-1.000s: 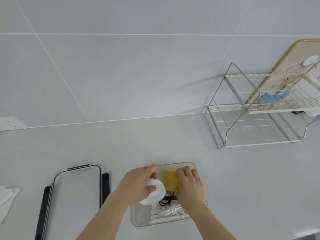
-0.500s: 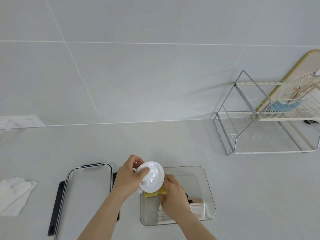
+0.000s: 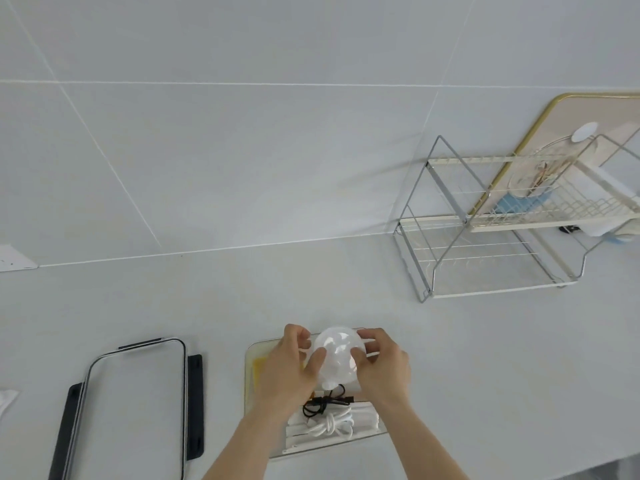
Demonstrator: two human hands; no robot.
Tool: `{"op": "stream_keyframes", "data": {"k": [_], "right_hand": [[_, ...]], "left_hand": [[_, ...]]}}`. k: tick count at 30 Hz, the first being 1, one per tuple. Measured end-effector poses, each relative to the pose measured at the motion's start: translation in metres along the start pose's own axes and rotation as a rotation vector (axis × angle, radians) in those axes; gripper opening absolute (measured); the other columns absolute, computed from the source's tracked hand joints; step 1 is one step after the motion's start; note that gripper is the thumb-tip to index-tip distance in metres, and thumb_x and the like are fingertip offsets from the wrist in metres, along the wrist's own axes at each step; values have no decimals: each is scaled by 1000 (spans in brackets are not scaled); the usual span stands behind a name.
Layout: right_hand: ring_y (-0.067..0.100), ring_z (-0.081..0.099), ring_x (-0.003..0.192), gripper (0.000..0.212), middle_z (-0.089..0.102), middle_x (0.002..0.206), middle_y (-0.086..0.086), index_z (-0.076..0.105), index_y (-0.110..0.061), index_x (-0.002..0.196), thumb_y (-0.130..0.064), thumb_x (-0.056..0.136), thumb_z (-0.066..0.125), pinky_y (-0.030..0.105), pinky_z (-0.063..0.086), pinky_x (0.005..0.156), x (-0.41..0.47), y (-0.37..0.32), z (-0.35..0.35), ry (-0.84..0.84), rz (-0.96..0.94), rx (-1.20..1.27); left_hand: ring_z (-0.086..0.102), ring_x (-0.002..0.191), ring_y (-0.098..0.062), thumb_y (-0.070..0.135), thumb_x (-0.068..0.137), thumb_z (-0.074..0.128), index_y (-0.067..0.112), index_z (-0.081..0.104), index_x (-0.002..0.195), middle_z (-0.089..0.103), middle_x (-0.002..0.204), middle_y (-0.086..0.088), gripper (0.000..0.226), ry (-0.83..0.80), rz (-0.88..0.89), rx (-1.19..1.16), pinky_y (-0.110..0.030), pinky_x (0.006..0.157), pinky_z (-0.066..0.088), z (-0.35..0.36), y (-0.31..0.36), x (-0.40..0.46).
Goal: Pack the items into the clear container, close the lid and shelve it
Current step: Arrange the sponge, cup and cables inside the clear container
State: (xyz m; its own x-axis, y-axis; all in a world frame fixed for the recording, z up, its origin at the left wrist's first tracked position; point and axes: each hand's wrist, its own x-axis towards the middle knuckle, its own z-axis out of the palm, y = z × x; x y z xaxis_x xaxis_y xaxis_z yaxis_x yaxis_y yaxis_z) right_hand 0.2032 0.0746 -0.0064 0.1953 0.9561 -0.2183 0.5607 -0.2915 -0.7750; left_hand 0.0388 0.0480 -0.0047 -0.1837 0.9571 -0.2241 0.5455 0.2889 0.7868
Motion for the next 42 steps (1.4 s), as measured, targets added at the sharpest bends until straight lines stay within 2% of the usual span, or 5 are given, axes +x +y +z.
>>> {"op": "stream_keyframes", "data": {"k": [8, 16, 20, 36, 42], "right_hand": [[32, 67, 85, 27, 58, 118, 2, 56, -23, 125, -15, 99, 53, 34, 39, 63, -9, 4, 15, 6, -179, -599], [28, 54, 119, 58, 51, 136, 6, 50, -19, 131, 6, 81, 65, 32, 53, 78, -13, 1, 28, 8, -346, -585], [25, 66, 89, 50, 68, 96, 0, 70, -18, 101, 6, 59, 83, 33, 57, 67, -23, 10, 21, 4, -485, -588], [28, 32, 140, 46, 44, 144, 8, 52, -13, 129, 2, 85, 57, 33, 41, 104, -12, 29, 28, -289, -370, -895], [22, 52, 116, 45, 62, 124, -3, 62, -21, 123, 2, 86, 52, 30, 49, 80, -17, 30, 19, -174, -371, -713]], "left_hand": [[52, 117, -22, 8, 68, 69, 26, 61, 114, 57, 121, 7, 51, -131, 318, 718, -33, 100, 39, 0, -27, -24], [62, 101, -26, -6, 54, 71, 23, 70, 98, 66, 110, 1, 53, -65, 347, 785, -38, 86, 52, -5, -30, -23], [61, 98, -24, -5, 46, 72, 23, 68, 95, 64, 103, 3, 57, -70, 373, 769, -35, 85, 51, -2, -32, -27], [35, 128, -27, 33, 85, 53, 24, 59, 111, 52, 123, 5, 29, -182, 483, 858, -37, 111, 26, 16, -37, -25], [28, 129, -31, 34, 90, 53, 21, 61, 116, 62, 114, -1, 30, -267, 440, 1023, -43, 114, 15, 32, -28, -22]]}}
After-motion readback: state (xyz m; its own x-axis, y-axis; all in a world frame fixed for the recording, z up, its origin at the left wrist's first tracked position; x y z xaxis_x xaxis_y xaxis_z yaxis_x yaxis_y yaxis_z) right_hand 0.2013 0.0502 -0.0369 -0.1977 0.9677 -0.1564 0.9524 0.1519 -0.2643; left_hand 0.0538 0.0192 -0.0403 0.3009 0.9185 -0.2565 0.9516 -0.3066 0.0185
